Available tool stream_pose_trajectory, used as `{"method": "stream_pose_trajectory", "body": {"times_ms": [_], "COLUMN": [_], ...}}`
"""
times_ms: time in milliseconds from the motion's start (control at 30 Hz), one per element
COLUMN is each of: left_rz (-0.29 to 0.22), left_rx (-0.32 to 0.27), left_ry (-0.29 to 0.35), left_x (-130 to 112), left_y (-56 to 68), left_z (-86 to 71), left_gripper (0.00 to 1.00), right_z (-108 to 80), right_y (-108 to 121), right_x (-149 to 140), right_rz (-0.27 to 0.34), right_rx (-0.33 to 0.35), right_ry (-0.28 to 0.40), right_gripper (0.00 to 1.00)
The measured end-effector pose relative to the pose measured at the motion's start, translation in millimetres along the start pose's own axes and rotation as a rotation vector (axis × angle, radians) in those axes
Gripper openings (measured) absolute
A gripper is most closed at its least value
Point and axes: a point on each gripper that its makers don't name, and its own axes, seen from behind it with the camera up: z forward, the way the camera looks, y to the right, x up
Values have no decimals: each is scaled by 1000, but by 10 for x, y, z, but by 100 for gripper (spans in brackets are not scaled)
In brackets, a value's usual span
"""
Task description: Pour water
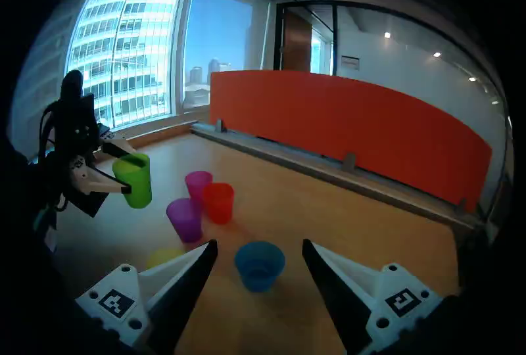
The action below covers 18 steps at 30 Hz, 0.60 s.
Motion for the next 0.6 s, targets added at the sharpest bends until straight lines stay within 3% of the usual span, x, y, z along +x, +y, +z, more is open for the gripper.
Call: {"method": "stream_pose_trajectory", "body": {"times_ms": [600], "left_rz": [-12], "left_rx": [77], "left_ry": [215], "left_x": [684], "left_y": [-246], "left_z": [-317], "left_gripper": [87], "right_z": [52], "right_y": [-36], "right_x": [42], "right_rz": [-4], "right_rx": [8], "right_ry": [10], "right_gripper": [100]}}
